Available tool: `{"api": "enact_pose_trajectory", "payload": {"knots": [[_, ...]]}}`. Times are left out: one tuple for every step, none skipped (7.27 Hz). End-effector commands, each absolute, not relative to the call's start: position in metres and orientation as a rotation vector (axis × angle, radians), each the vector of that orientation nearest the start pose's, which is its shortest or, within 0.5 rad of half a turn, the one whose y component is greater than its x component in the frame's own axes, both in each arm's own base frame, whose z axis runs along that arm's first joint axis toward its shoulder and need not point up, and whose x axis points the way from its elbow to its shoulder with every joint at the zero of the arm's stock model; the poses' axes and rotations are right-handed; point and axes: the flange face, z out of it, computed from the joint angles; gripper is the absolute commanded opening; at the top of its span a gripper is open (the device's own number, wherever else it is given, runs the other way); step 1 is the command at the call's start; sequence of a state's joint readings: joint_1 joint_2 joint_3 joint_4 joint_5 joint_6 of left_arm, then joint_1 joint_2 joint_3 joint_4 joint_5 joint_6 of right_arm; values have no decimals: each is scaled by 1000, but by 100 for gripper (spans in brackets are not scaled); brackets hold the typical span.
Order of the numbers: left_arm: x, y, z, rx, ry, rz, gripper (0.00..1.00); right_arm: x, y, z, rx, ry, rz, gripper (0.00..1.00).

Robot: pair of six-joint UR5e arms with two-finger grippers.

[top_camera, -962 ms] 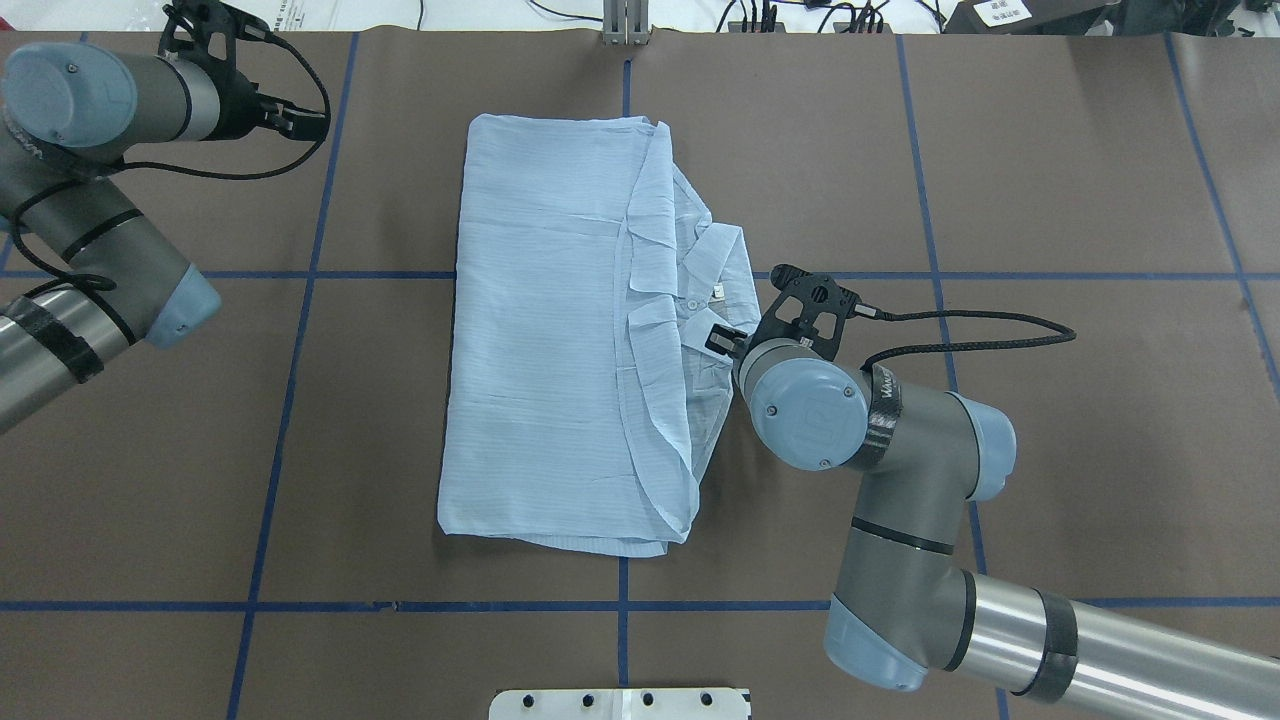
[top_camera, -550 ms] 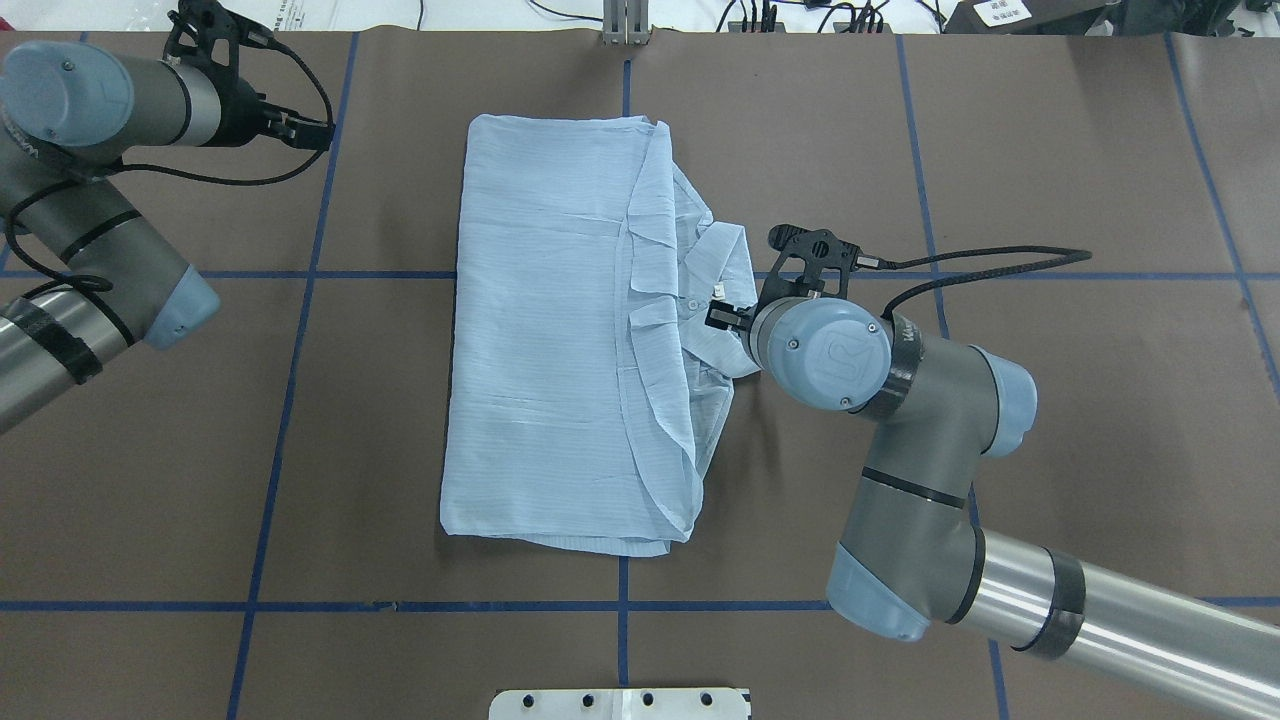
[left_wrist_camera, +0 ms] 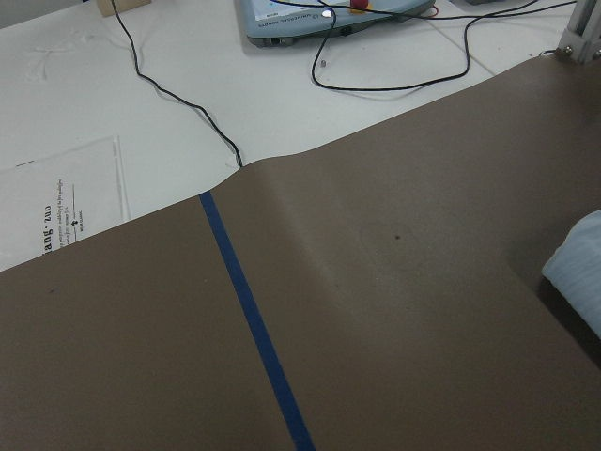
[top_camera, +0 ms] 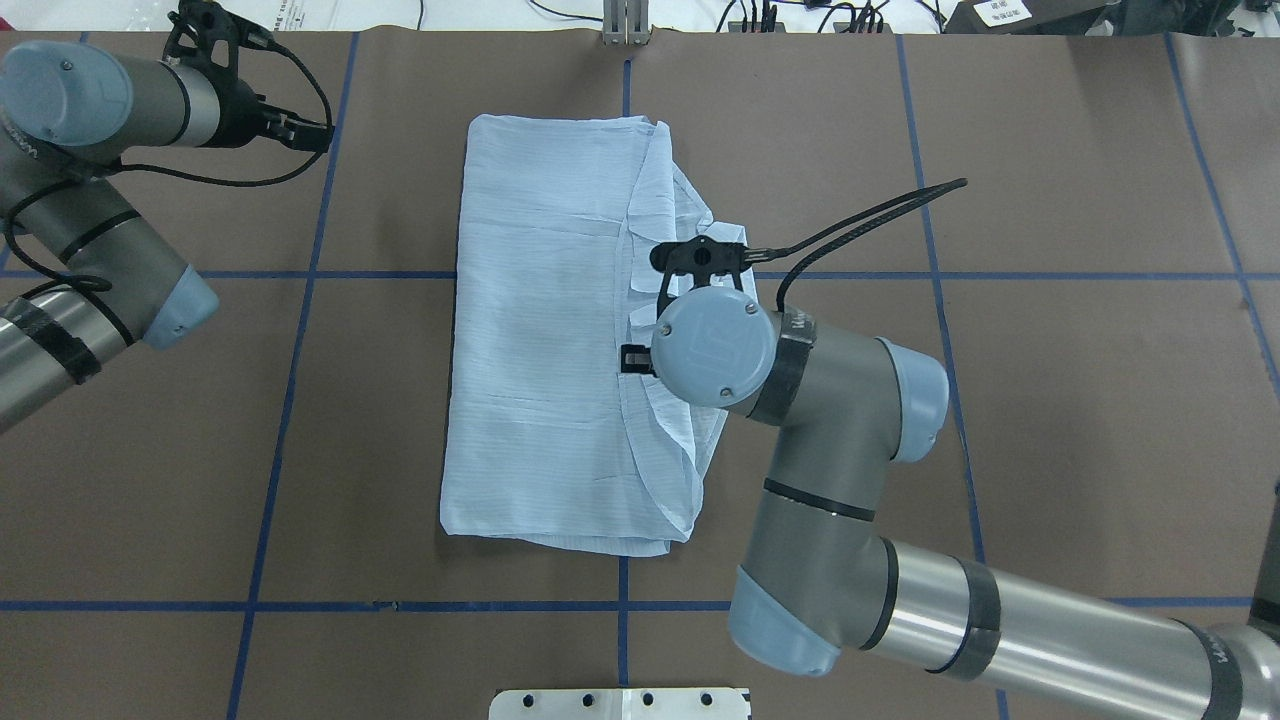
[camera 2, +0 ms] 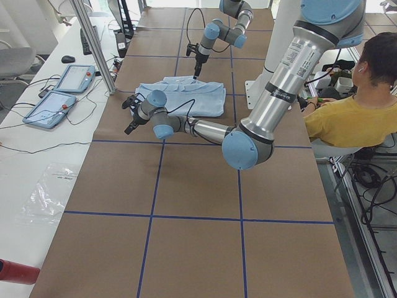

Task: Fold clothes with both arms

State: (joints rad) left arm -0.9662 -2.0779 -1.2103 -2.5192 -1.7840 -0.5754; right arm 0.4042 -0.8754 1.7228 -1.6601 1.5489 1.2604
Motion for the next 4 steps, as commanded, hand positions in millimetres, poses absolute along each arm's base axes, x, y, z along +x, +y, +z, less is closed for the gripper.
{"api": "enact_pose_trajectory", "payload": {"knots": [[320,-660,436,797,765,141,100,-601,-333,188,239,-598,-88,89],[320,-660,436,797,765,141,100,-610,-318,192,251,-570,-184,87],[319,-660,437,796,764,141,100,-620,-307,197,262,-543,-251,85],[318,-660,436,798,765,140,100,-625,-307,205,268,-520,-294,84]]}}
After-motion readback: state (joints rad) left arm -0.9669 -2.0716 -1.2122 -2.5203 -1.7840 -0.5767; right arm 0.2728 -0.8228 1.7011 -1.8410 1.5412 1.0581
